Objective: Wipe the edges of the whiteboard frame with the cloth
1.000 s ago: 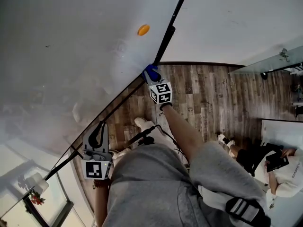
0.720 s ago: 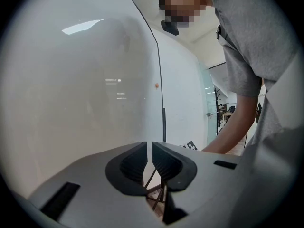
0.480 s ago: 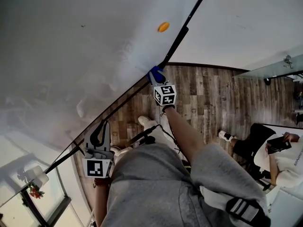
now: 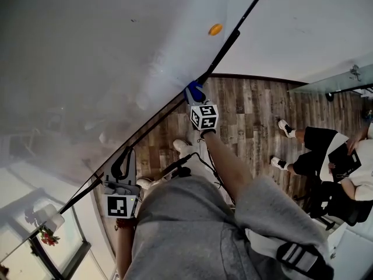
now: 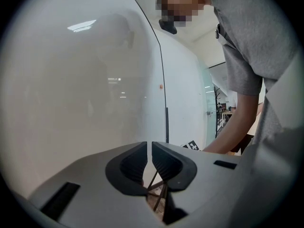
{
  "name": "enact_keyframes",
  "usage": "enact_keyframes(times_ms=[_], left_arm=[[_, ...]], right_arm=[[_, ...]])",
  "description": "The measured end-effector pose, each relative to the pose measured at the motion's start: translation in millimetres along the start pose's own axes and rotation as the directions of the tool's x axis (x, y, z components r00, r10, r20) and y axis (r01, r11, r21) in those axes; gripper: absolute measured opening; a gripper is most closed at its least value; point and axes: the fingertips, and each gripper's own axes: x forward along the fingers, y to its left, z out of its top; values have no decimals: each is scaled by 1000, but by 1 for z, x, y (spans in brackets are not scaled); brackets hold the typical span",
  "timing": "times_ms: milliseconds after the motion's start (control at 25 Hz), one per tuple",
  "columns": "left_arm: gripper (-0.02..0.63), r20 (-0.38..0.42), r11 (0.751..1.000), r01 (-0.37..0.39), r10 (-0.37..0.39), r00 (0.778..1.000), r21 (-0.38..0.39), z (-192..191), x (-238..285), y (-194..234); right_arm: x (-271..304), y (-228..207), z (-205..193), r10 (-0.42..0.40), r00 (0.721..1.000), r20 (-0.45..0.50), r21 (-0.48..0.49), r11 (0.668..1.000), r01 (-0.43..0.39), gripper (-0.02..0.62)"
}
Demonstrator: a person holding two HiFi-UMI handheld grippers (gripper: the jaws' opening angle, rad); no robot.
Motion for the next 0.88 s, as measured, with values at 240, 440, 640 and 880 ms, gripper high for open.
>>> enact_keyframes(times_ms=[240, 440, 640, 880], left_arm=[[38, 31, 1000, 16, -17, 999, 25, 1, -5, 10], [38, 2, 1000, 19, -19, 1000, 7, -7, -17, 18], [38, -1, 1000, 11, -11, 1000, 5, -6, -23, 21], [38, -3, 1000, 4, -4, 1000, -4, -8, -32, 22]], right_arm=[[-1, 9, -4, -8, 1000, -7, 11, 1000, 8, 80], [-2, 24, -10, -7, 1000, -13, 13, 1000, 7, 80], [-5, 31, -13, -4, 1000, -23, 20, 1000, 4, 80], [-6, 46, -19, 14, 999, -31, 24, 1000, -13, 80]])
